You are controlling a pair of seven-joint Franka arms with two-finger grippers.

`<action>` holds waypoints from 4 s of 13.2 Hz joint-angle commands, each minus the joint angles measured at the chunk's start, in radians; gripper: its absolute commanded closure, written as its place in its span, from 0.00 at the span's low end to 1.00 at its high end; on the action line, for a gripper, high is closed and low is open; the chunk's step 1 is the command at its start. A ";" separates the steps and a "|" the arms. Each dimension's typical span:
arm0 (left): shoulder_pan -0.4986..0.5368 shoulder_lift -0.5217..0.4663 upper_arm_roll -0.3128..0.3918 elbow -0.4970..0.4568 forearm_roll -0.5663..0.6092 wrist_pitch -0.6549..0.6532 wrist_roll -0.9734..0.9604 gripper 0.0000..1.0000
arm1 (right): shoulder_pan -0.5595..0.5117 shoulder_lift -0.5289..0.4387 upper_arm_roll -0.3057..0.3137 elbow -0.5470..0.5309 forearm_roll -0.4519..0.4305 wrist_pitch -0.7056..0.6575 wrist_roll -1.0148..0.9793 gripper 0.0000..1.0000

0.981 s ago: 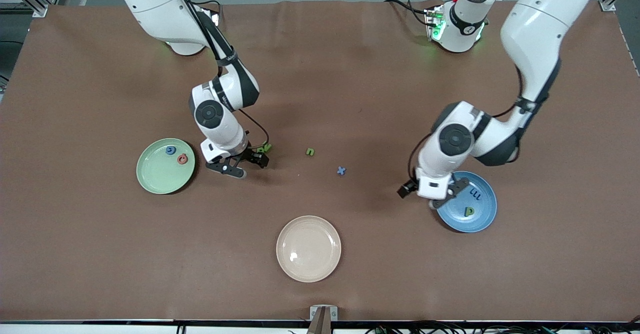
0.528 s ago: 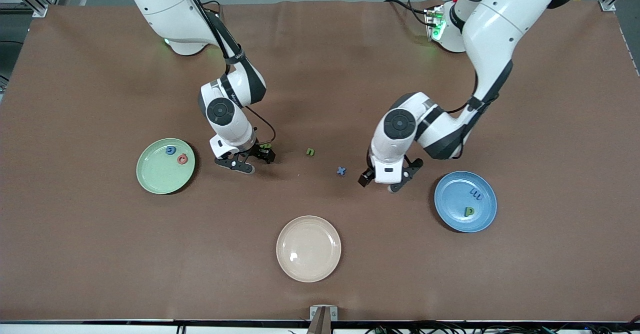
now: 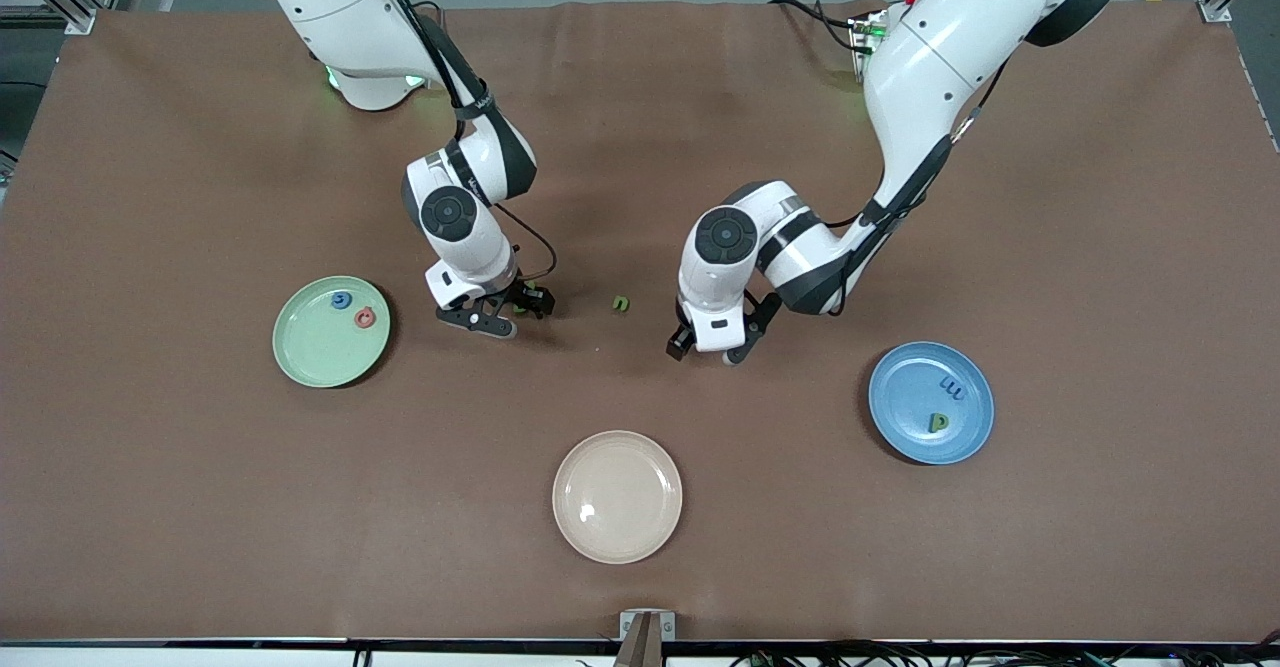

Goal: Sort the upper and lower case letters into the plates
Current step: 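Grasp the x with the left gripper while the right gripper grasps the B, then drop the x on the blue plate while the right gripper drops B on green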

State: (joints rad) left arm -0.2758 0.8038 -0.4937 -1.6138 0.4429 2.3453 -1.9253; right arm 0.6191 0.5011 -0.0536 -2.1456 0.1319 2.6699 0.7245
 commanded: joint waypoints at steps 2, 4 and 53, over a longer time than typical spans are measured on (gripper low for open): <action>-0.072 0.052 0.055 0.081 0.007 -0.003 -0.090 0.17 | 0.016 -0.032 -0.006 -0.043 0.000 -0.005 0.013 0.49; -0.083 0.057 0.066 0.081 0.003 -0.003 -0.095 0.19 | 0.016 -0.032 -0.006 -0.043 0.000 -0.005 0.010 0.70; 0.404 -0.132 -0.241 -0.124 0.020 -0.081 0.515 0.00 | -0.158 -0.168 0.038 0.006 0.008 -0.237 0.181 0.00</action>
State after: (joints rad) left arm 0.2001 0.6582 -0.7429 -1.7722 0.4474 2.2624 -1.3009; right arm 0.4206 0.3494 -0.0044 -2.1227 0.1359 2.4110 0.7589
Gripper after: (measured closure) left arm 0.000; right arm 0.000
